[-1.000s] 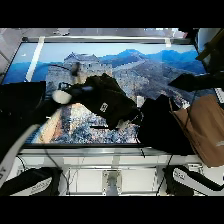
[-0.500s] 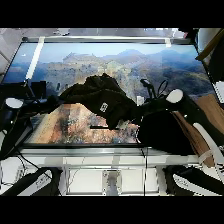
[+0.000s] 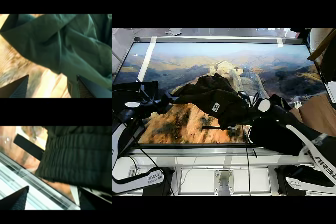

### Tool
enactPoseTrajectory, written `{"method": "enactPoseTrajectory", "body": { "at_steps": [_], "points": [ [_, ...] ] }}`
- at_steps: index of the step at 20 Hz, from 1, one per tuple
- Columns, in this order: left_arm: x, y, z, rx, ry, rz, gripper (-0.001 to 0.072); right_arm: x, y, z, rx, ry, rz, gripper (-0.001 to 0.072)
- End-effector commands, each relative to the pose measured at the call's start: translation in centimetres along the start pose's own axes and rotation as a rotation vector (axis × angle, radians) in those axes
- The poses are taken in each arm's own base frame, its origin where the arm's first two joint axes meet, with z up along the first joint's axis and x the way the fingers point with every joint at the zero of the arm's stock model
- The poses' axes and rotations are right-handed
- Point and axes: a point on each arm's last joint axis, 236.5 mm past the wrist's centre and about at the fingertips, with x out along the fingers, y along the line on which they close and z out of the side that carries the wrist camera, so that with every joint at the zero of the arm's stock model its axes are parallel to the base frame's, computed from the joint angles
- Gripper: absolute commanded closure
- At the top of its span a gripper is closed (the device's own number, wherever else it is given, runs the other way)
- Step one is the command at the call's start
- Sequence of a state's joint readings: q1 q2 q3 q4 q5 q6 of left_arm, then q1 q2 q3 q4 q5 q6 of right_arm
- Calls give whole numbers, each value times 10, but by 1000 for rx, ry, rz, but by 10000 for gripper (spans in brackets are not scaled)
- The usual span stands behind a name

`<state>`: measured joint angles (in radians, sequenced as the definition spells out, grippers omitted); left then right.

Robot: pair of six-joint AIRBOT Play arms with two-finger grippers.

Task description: Fold the clothes and pants, and hang the long-sleeved shirts on hangers.

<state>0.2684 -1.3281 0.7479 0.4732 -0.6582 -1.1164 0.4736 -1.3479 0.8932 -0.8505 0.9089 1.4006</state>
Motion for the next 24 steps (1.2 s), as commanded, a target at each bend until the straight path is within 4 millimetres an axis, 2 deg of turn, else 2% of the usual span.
{"method": "enactPoseTrajectory", "body": {
  "at_steps": [1,4,7,9,10,11,12,13,15,17,19,21,24],
  "points": [
    [14,0,7,-15,-7,-28,4,22,8,14,91,-55,38,24],
    [23,-2,12,-8,-5,-27,5,18,12,47,105,-191,44,31],
    [38,-2,11,1,5,-13,7,15,12,59,113,-237,44,47],
    [48,-5,7,-22,2,-16,18,15,11,59,113,-237,44,205],
    [51,-10,6,-46,-3,-29,137,15,11,59,112,-239,43,246],
    [53,-13,6,-58,-13,-33,402,14,11,60,112,-244,42,354],
    [55,-15,7,-54,-21,-30,697,13,11,62,112,-253,42,553],
    [54,-16,8,-41,-23,-32,698,12,11,64,110,-260,42,668],
    [48,-23,15,-28,-31,-50,699,5,17,68,93,-273,48,679],
    [29,-33,28,5,-66,-73,700,-13,35,73,24,-280,63,679],
    [-3,-45,45,79,-117,-92,700,-43,58,72,-107,-265,53,679],
    [-46,-61,59,174,-173,-105,700,-85,82,66,-249,-254,27,679],
    [-121,-94,65,329,-271,-130,700,-161,126,49,-409,-288,26,680]
  ]
}}
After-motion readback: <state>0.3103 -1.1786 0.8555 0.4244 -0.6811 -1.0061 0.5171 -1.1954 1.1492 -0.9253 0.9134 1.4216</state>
